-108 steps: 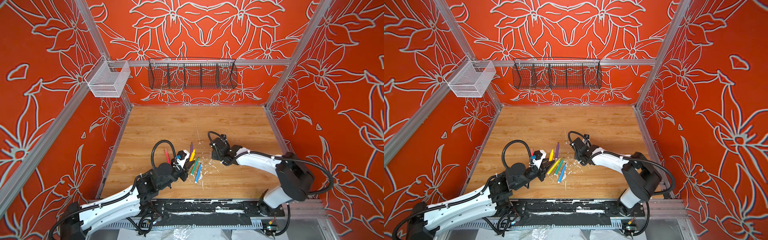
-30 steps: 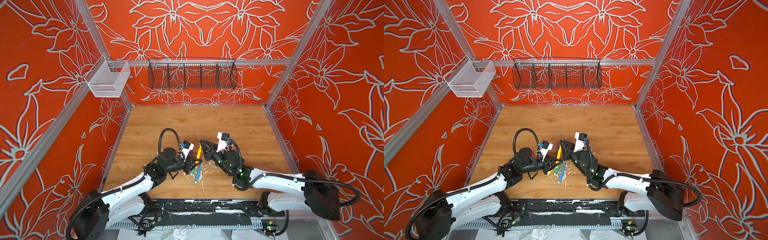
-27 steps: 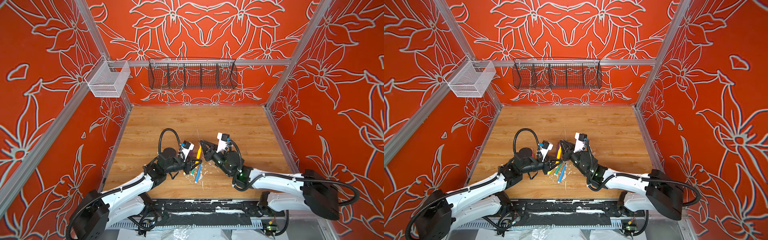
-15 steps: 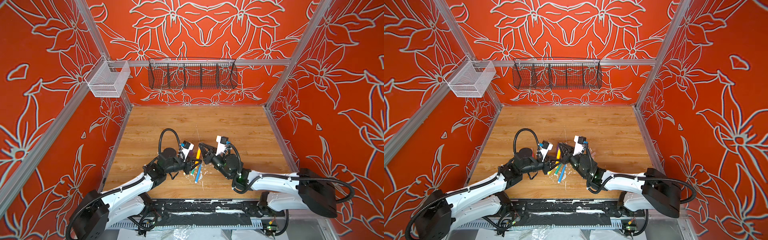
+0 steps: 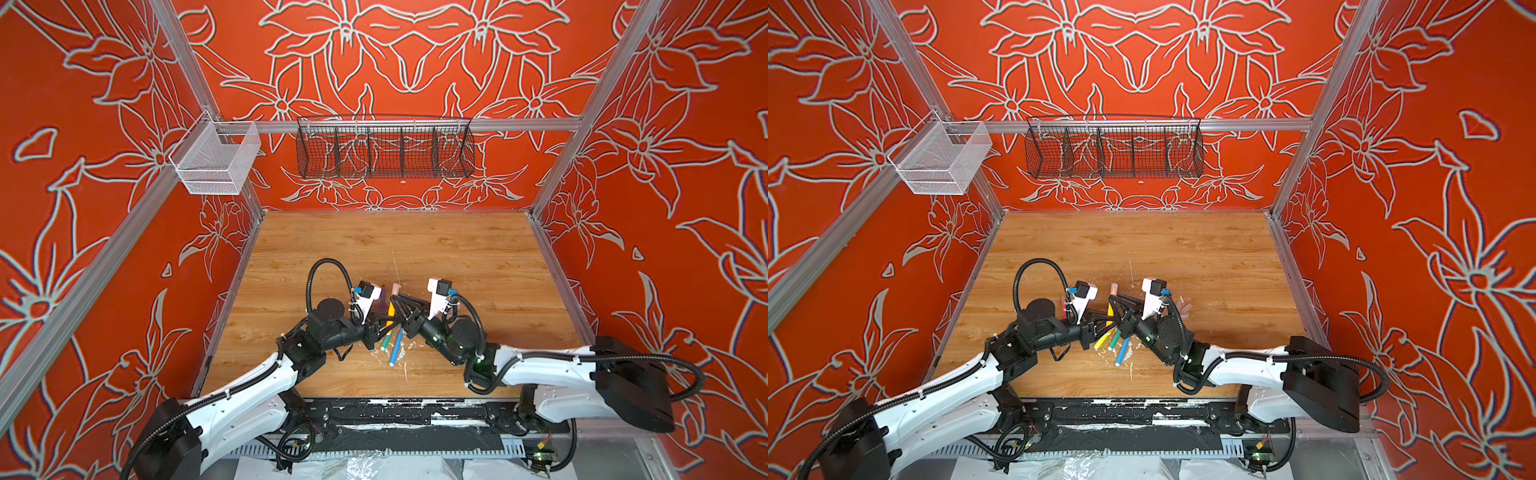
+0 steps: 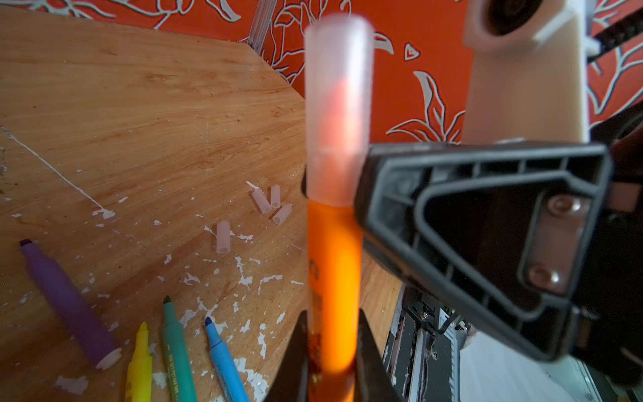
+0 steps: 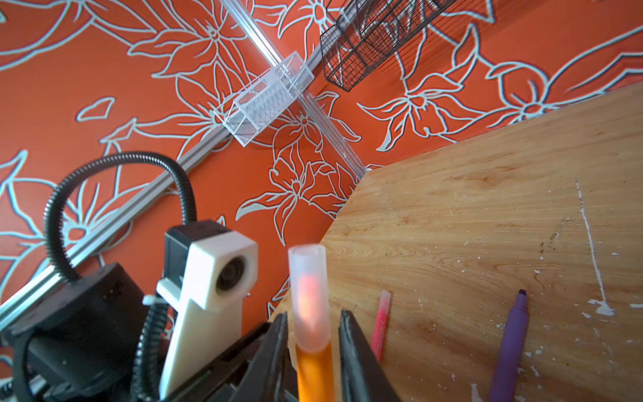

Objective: Insert pens into pen caps
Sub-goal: Put on the pen cap to the pen.

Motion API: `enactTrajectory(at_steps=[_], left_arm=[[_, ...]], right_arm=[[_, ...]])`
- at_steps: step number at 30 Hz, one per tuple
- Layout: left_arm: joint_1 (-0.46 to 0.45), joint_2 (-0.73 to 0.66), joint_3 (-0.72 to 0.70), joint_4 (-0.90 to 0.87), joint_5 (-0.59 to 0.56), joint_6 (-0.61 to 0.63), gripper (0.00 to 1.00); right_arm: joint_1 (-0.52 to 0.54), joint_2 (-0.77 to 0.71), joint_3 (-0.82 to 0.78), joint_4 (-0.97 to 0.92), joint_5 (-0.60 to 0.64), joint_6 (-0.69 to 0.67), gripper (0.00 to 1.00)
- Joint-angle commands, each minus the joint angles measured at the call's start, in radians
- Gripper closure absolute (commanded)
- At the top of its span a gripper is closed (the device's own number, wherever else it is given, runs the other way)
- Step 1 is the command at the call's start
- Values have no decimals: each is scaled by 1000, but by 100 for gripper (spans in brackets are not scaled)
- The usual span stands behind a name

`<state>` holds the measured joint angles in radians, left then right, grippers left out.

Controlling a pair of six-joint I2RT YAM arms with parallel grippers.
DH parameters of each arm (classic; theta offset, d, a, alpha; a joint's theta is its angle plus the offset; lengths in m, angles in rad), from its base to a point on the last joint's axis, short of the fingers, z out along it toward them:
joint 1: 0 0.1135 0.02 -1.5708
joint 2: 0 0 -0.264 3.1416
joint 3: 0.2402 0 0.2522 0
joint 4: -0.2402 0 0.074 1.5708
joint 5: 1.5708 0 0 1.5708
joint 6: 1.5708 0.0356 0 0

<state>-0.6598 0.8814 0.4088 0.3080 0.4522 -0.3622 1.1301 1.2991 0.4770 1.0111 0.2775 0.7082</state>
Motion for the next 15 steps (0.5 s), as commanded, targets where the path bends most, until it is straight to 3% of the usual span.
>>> enactTrajectory(at_steps=[1, 6, 11, 15], left_arm=[[3, -23, -6, 26, -1, 8, 100], [3, -33, -10, 26, -4, 13, 100], [3, -33, -13, 26, -8, 19, 100], [3, -24, -10, 24, -9, 38, 100]], right_arm=[[9, 17, -12, 27, -39, -26, 69], [10, -12, -31, 31, -25, -49, 57], [11, -132, -60, -32, 10, -83, 33], [10, -265, -24, -203, 65, -126, 29]])
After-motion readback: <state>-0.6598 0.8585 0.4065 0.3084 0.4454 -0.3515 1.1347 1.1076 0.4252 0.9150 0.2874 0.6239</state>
